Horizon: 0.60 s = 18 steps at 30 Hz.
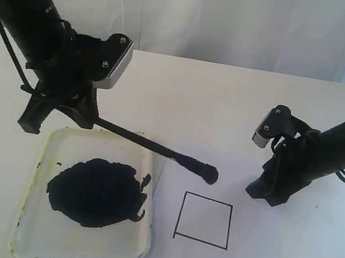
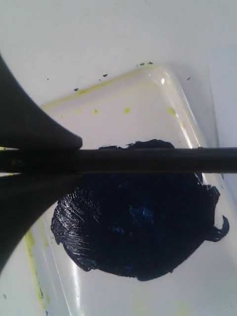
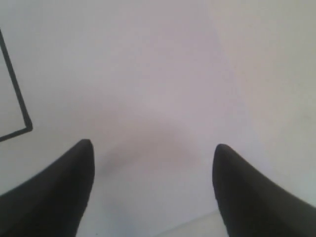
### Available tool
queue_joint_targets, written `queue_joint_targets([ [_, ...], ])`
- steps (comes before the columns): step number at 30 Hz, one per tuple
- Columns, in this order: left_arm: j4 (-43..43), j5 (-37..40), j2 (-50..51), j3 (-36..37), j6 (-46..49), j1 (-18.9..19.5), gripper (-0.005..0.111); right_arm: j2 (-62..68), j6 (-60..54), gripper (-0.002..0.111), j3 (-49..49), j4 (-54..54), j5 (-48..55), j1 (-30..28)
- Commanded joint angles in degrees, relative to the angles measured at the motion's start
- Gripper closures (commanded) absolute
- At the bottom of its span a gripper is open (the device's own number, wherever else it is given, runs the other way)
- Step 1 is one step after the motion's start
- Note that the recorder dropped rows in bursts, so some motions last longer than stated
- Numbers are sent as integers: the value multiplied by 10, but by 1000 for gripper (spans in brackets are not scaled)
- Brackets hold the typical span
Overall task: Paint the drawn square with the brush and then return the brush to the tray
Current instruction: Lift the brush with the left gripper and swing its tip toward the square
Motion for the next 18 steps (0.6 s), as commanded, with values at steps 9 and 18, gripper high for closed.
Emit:
queue_joint_targets([
  [9, 109, -22, 47, -3, -57, -49, 107, 1, -7, 44, 3, 2, 3, -1],
  [18, 110, 40, 74, -91, -119, -59, 107, 35, -9, 44, 3, 2, 1, -1],
])
